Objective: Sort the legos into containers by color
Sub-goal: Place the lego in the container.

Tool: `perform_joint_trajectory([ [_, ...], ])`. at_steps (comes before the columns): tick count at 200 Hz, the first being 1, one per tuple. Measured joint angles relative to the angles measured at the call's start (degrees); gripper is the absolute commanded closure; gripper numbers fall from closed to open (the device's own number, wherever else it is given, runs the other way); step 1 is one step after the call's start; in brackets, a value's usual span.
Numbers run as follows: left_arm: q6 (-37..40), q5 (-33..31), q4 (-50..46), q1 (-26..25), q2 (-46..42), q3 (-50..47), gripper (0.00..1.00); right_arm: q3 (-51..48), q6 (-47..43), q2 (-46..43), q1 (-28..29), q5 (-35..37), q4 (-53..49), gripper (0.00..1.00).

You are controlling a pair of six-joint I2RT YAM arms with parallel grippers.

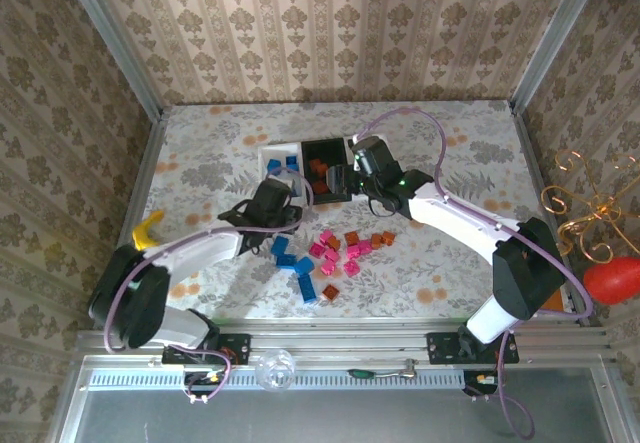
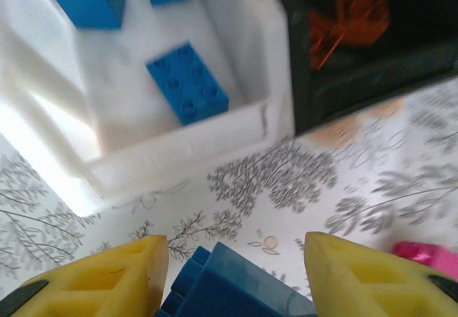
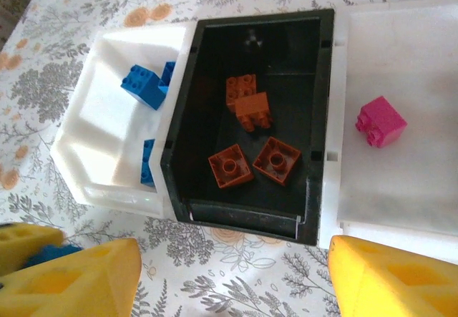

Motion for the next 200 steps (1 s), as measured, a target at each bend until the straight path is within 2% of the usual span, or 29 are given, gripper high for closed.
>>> perform_joint_trajectory([
  [17,-0.02,1.07,-1.62,2.38,-1.22,3.96,0.59,-0.83,0.20,-0.04,0.00,0.00,0.02,0.29],
  [37,-0.02,2.10,-1.75,6.64,1.46,9.60,0.59,-1.99,0.85,-0.28,0.00,-0.02,0.11,0.29],
  [62,-0.02,3.10,-1.07,10.43,9.20,16.04,0.59,-3.63,1.40,-1.27,0.00,-0.02,-0.07,0.29],
  [90,-0.02,4.66,-1.20,12.11,18.32,21.68,0.57,-6.16,1.49,-3.85,0.00,-0.02,-0.28,0.29],
  [119,0.07,5.66,-2.10,13.09,24.39,26.29,0.36,-9.64,1.49,-7.56,0.00,-0.02,-0.70,0.29],
  [144,-1.01,6.51,-2.38,13.22,24.44,27.28,0.22,-12.55,1.70,-9.68,0.02,-0.04,-1.27,0.29],
  [175,-1.73,8.04,-2.58,12.74,20.33,27.02,0.10,-16.37,2.56,-11.61,0.02,-0.04,-2.45,0.29],
  [183,-2.14,8.46,-1.90,12.59,18.27,26.18,0.01,-17.25,2.80,-12.07,0.02,-0.02,-2.69,0.29],
  [200,-3.50,9.22,-0.31,11.52,12.11,22.49,0.00,-18.67,3.30,-12.74,0.02,0.00,-3.17,0.29],
])
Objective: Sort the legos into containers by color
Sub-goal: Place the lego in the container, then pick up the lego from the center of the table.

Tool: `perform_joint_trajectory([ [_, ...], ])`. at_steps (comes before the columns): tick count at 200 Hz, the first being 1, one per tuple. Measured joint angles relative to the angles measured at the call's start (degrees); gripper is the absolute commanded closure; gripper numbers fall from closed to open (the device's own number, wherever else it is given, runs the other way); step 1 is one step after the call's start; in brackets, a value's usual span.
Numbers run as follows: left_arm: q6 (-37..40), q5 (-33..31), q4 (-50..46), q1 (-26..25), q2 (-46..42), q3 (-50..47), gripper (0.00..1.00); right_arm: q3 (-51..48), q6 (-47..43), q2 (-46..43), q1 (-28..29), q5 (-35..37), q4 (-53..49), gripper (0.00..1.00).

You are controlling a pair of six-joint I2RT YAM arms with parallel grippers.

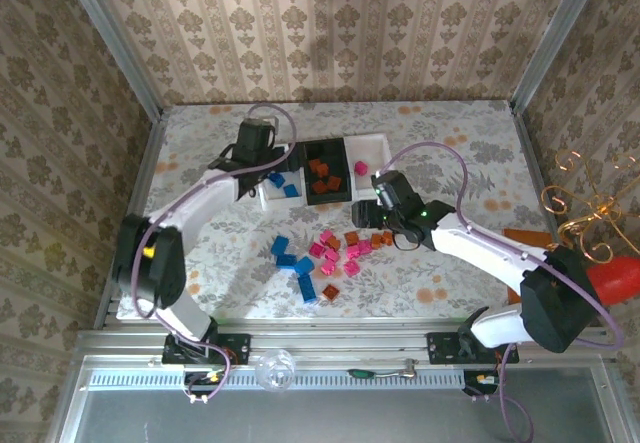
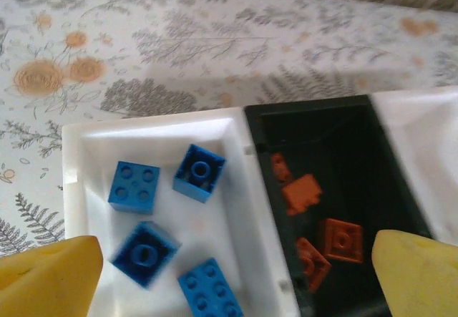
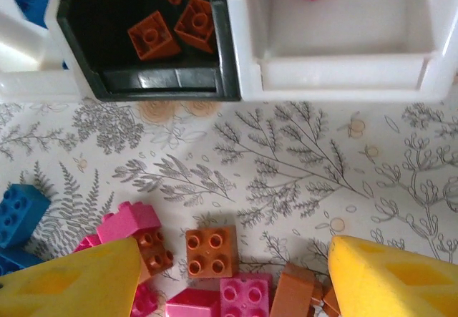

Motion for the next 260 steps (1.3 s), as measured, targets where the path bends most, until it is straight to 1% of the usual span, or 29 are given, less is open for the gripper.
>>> perform_joint_trajectory([
  [28,-2.89,2.32,4.20,-2.27,-10.86,-8.94,0.00,-2.75,1.44,-0.48,0.00,0.72,-0.61,0.29],
  [49,-5.33,3.82,6.56,-2.40,-17.16,-16.59,0.00,-3.87,2.71,-0.26,0.00,2.08,-1.99,0.29],
  [84,-7.54,4.79,7.15,-3.50,-23.78,-26.88,0.00,-4.83,5.57,2.49,-0.09,4.44,-2.99,0.30],
  [109,-8.22,4.98,7.45,-4.63,-27.56,-31.61,0.00,-5.35,8.41,4.90,-0.70,4.79,-3.30,0.31],
  [155,-8.98,4.98,7.85,-5.18,-30.51,-34.97,0.00,-5.27,14.99,7.82,-3.17,5.14,-2.01,0.34],
  [188,-9.70,4.98,8.07,-5.18,-31.34,-36.72,0.00,-5.46,17.94,9.44,-4.87,4.66,-1.31,0.40],
  [227,-9.73,4.98,8.26,-5.18,-31.34,-36.81,0.00,-6.54,19.61,10.19,-5.01,3.67,-0.85,0.52],
  [260,-9.73,4.98,8.28,-5.18,-30.71,-36.81,0.00,-7.74,20.20,9.51,-5.03,3.10,-0.09,0.64],
])
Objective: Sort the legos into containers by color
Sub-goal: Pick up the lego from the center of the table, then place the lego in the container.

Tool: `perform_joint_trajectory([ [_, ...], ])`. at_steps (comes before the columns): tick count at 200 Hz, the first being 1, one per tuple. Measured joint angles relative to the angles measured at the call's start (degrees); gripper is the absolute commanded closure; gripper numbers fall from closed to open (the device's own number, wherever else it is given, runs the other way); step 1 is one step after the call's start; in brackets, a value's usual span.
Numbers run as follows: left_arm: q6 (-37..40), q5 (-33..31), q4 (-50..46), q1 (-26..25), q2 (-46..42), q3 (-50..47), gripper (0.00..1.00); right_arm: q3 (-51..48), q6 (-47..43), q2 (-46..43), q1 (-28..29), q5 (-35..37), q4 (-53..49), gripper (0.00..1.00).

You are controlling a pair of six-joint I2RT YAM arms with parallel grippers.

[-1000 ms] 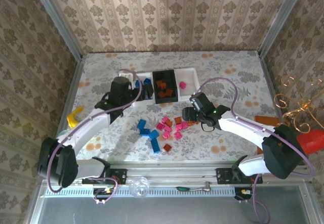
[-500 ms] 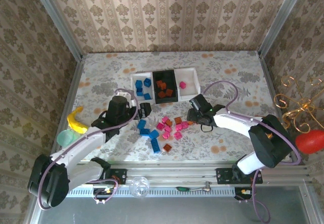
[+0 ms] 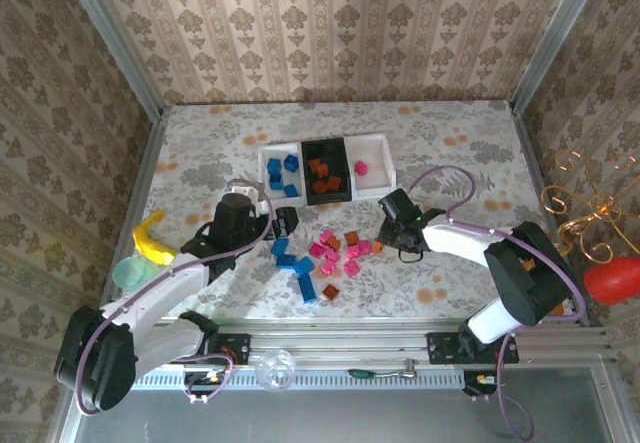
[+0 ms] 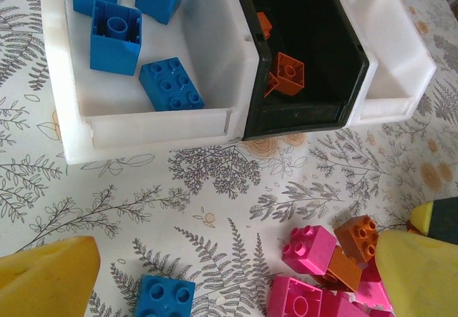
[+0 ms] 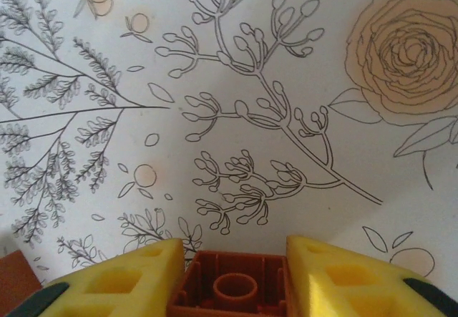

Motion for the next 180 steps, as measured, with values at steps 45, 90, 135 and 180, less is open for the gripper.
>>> perform_joint_trajectory([
  [45,0.02,-0.02,-0.02,0.00,0.13,0.00,0.00,-2.01,-1.27,-4.17,-0.15,0.17,-2.38,0.74],
  [90,0.04,-0.04,-0.79,0.00,-1.60,-0.17,0.00,0.70,-7.54,-13.66,-0.17,0.04,-4.24,0.76],
  [135,0.04,-0.04,-2.38,0.00,-3.67,-1.88,0.00,19.06,-15.39,-2.51,3.98,-2.69,-1.60,0.77],
  [180,0.02,-0.55,-7.30,-0.07,-7.85,-3.28,0.00,41.62,-20.04,20.09,6.86,-3.06,-0.04,0.77],
])
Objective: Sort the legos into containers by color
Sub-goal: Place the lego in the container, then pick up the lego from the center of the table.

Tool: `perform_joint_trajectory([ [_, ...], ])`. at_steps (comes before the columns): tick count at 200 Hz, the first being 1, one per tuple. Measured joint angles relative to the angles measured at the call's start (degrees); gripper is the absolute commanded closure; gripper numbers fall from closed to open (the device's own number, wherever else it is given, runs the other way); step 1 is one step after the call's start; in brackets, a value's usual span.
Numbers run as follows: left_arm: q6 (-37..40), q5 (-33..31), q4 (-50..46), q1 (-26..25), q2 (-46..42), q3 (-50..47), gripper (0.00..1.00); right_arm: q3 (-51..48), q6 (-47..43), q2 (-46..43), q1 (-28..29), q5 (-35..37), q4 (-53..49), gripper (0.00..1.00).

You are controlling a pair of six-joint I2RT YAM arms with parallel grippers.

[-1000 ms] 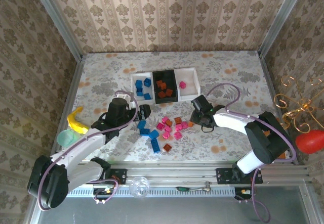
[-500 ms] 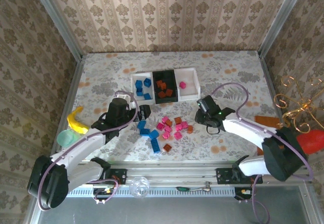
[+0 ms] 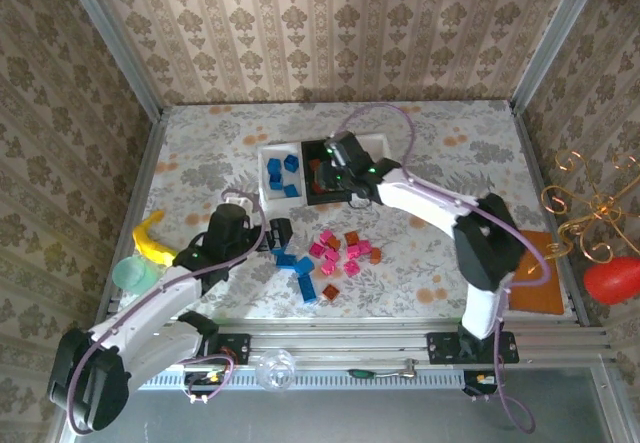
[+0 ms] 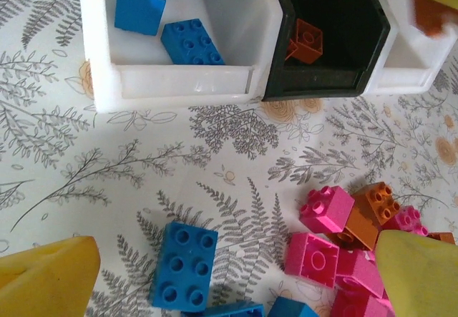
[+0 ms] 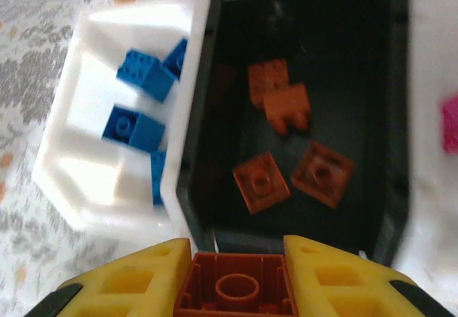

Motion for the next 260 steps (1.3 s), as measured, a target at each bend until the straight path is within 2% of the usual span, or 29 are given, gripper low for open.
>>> perform_joint_trajectory([
  [16,0.00,-0.33,-1.88,-0.02,-1.64,-0.24,0.00,6.67,-1.01,6.78,-0.22,0.59,-0.87,0.76],
  [25,0.00,-0.55,-2.73,-0.04,-2.40,-0.48,0.00,9.84,-1.27,9.86,-0.39,1.01,-1.70,0.71],
  [46,-0.15,-0.85,-4.94,-0.04,-3.82,-1.09,0.00,14.78,-1.79,14.21,-0.87,1.53,-3.67,0.42],
  [63,-0.39,-1.07,-5.97,-0.04,-4.61,-1.55,0.00,17.68,-2.93,15.85,-1.11,1.60,-4.90,0.33],
  [106,-0.42,-1.20,-7.63,-0.07,-4.94,-1.68,0.00,19.19,-3.93,14.16,-1.22,1.42,-5.66,0.31],
  [124,-0.42,-1.25,-7.93,-0.35,-4.76,-1.68,0.03,14.34,-3.93,9.94,-0.98,1.14,-4.87,0.31],
  [146,-0.46,-1.79,-8.63,-1.33,-2.95,-1.68,0.12,5.70,-3.54,2.40,-0.61,0.11,-3.15,0.31],
  [166,-0.39,-2.56,-8.96,-2.73,0.87,-1.66,0.17,-1.49,-3.30,-4.02,-0.07,-0.42,-1.55,0.31],
  [206,0.59,-4.26,-9.01,-5.53,13.60,0.68,0.17,-11.87,-2.21,-11.21,0.50,-0.79,0.76,0.31],
  [260,5.42,-9.88,-8.66,-7.50,24.13,9.29,0.25,-17.35,-1.79,-16.04,0.50,-0.70,0.87,0.31],
])
